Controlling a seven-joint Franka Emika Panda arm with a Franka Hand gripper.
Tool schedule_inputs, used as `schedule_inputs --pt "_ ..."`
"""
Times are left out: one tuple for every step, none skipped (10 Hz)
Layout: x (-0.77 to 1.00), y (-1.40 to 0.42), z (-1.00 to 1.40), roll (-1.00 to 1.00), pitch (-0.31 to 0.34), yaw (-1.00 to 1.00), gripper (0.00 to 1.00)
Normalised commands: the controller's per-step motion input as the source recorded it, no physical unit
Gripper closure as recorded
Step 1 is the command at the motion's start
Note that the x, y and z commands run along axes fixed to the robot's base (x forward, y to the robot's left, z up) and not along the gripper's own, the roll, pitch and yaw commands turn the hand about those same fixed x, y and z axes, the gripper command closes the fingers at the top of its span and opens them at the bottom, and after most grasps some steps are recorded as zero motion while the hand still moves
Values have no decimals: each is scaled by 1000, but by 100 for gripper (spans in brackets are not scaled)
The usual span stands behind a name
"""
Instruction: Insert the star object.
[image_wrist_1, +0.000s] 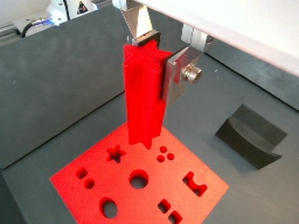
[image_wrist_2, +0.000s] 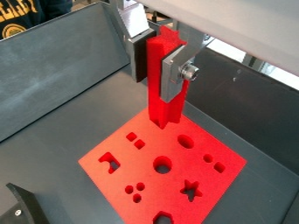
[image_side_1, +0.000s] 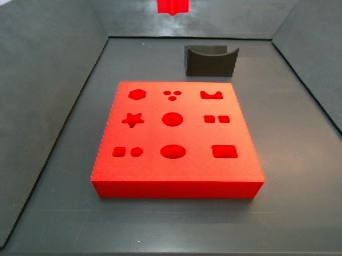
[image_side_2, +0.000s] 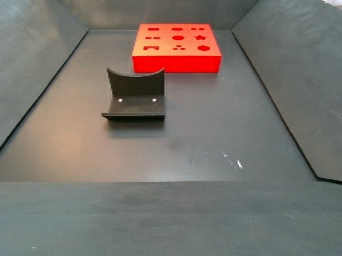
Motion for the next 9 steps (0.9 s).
schedule_inputs --pt "0 -17 0 0 0 0 100" --pt "0 0 -380 114 0 0 100" --pt "0 0 -877 156 -17 229 100" --pt "-389 0 -1000 76 -51 514 100" --pt "-623 0 -977 187 -19 534 100" --pt "-683 83 -643 287 0 360 100" --pt "-609 0 -563 337 0 231 100" --pt "-149 0 -1000 103 -7 -294 100" --pt "-80 0 -1000 0 -81 -186 100"
